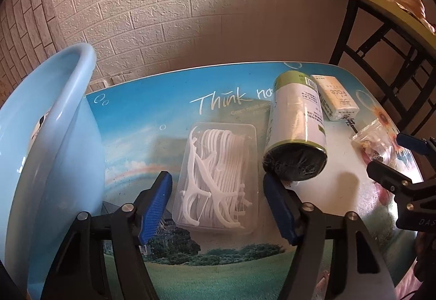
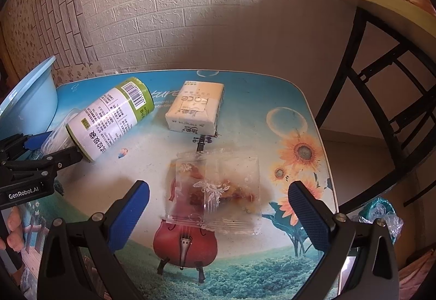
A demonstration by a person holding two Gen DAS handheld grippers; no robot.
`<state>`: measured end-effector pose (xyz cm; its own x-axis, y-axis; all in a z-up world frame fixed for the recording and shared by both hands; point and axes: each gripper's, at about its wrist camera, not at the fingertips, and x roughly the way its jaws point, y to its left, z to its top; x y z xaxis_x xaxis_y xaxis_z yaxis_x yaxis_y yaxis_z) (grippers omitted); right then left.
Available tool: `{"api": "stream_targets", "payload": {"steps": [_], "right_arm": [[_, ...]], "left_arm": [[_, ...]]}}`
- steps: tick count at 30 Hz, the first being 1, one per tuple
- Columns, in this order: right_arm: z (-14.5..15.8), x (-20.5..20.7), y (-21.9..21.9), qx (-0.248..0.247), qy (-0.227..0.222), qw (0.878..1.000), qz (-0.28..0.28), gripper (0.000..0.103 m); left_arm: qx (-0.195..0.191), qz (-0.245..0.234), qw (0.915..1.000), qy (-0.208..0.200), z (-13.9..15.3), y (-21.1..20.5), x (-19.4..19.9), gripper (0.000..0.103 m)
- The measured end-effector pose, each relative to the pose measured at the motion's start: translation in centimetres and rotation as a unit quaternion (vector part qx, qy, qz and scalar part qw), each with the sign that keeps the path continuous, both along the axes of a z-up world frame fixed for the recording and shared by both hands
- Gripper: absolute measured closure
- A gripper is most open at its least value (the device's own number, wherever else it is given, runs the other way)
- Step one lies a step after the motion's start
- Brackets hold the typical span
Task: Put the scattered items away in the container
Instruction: 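Reach the left tool to the floss-pick box while the right tool approaches the snack bag, then grasp the floss-pick box with the left tool while the right tool grasps the snack bag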
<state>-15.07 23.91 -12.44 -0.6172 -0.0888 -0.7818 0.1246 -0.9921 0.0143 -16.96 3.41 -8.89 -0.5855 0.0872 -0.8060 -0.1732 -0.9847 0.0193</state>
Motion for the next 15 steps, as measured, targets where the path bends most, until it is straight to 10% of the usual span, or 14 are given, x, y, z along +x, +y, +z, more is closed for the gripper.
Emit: {"api": "stream_targets", "payload": {"steps": [15], "right_arm": [[0.1,1.7,-1.3,-0.008,0.001,0.999,0.04,0.04]], "left_arm": [[0.008,-0.028,0.9996,0.008,0.5,-0.4,3.1,0.049]]}}
